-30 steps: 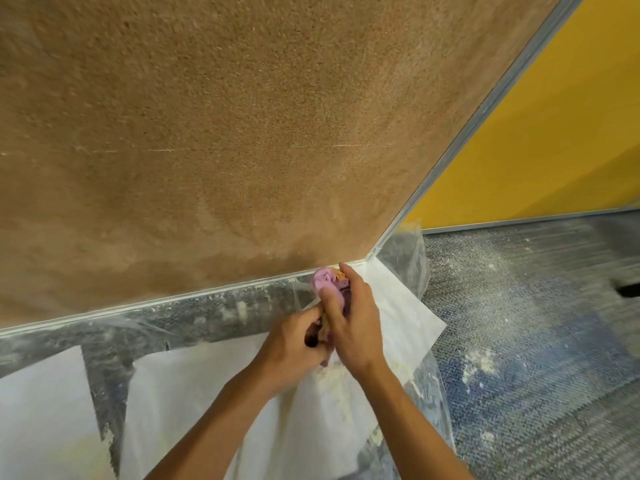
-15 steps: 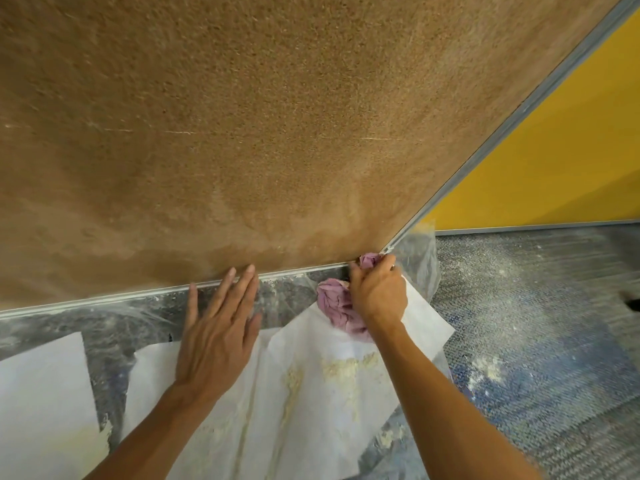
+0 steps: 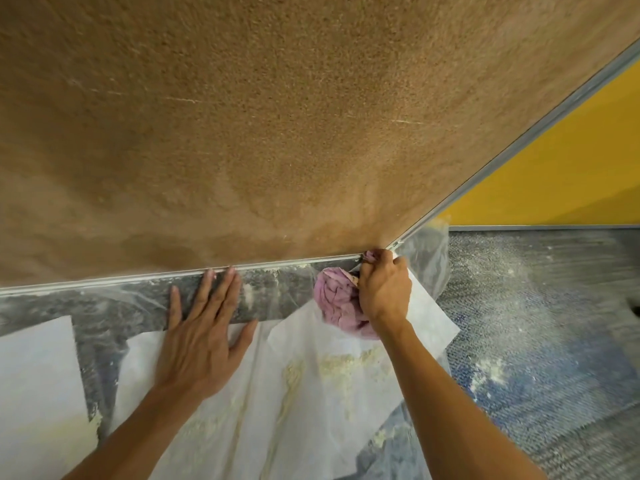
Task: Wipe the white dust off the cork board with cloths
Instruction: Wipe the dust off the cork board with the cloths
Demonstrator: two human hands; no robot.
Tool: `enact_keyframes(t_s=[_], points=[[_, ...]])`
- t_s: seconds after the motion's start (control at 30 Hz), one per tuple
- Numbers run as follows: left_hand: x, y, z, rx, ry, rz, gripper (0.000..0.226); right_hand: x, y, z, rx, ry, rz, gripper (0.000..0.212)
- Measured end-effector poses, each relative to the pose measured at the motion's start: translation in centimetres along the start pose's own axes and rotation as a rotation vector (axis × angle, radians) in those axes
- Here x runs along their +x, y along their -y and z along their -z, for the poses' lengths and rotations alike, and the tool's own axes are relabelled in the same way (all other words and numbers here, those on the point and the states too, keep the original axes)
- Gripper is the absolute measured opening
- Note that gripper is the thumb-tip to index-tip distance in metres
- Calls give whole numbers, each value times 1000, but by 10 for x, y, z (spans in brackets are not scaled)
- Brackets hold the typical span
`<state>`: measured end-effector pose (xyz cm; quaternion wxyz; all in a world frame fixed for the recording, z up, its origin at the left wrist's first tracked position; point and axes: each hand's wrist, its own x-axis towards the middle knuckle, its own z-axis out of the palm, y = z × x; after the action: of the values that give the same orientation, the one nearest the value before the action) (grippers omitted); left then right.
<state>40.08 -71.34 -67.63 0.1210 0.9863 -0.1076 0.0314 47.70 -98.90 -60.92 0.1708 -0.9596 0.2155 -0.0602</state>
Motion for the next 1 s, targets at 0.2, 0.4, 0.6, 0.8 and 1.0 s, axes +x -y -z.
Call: enact_keyframes(t_s=[0.2,0.4,0.6,0.8,1.0], points=[[1,1,0,-2,8,-3,77,-6,9,9,17,189,245,31],[-1,0,1,-28,4,-3,74,2,-12,15,72,91,18,31],[-1,-1,4,-52,-15,-14,73,-8,13,5,0,135,-18,33],[-2,1,6,-72,-18,-27,73,-31,45,2,48,330,376,31],[-9,8,17,-57,130,-8,76,-23,29,42,127,236,294,33]])
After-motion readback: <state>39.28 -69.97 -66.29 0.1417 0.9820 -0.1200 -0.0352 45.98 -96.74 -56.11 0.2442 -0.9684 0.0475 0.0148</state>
